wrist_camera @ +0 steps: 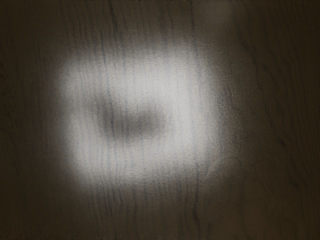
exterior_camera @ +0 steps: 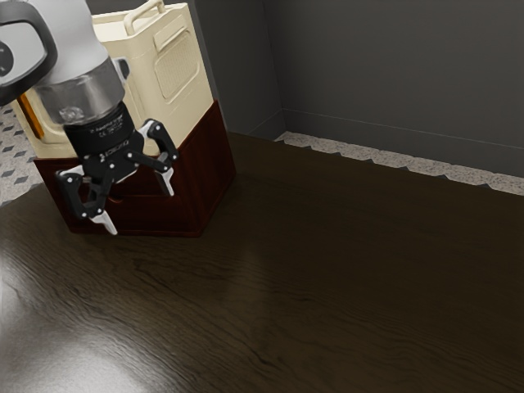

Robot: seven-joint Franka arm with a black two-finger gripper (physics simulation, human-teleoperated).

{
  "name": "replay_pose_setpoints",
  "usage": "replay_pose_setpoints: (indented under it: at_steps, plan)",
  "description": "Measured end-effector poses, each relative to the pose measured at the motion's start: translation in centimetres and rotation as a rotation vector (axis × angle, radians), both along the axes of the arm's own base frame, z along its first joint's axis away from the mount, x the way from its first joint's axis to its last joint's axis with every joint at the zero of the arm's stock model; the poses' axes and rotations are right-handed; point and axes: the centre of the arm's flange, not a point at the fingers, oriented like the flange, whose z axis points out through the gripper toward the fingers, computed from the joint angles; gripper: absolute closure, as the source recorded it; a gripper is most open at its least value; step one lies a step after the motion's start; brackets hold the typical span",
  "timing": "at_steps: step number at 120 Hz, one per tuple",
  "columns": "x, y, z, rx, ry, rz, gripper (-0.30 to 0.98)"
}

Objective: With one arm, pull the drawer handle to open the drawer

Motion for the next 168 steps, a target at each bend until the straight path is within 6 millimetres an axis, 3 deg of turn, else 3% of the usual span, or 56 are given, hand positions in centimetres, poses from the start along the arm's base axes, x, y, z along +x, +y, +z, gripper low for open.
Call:
replay_pose_setpoints:
  at_steps: [6, 20, 36, 43, 52, 73, 98, 107, 135, 168]
  plan:
    - [0.5, 0.1, -0.4, 0.001, 0.002, 0.019, 0.00]
    - [5.5, 2.0, -3.6, 0.079, 0.053, 0.085, 0.00]
    - [5.5, 2.1, -2.7, 0.119, 0.027, 0.121, 0.00]
    - [5.1, 4.6, -2.6, 0.122, 0.025, 0.192, 0.00]
    - [4.3, 9.4, -3.0, 0.105, 0.035, 0.306, 0.00]
    - [0.8, 18.1, -3.5, 0.070, 0.037, 0.524, 0.00]
    - [-0.5, 23.6, -5.1, 0.052, 0.036, 0.641, 0.00]
    - [0.4, 25.4, -6.5, 0.054, 0.031, 0.659, 0.00]
    - [3.7, 28.5, -7.6, 0.063, -0.030, 0.676, 0.00]
    - [5.4, 30.4, -9.3, 0.075, -0.077, 0.690, 0.00]
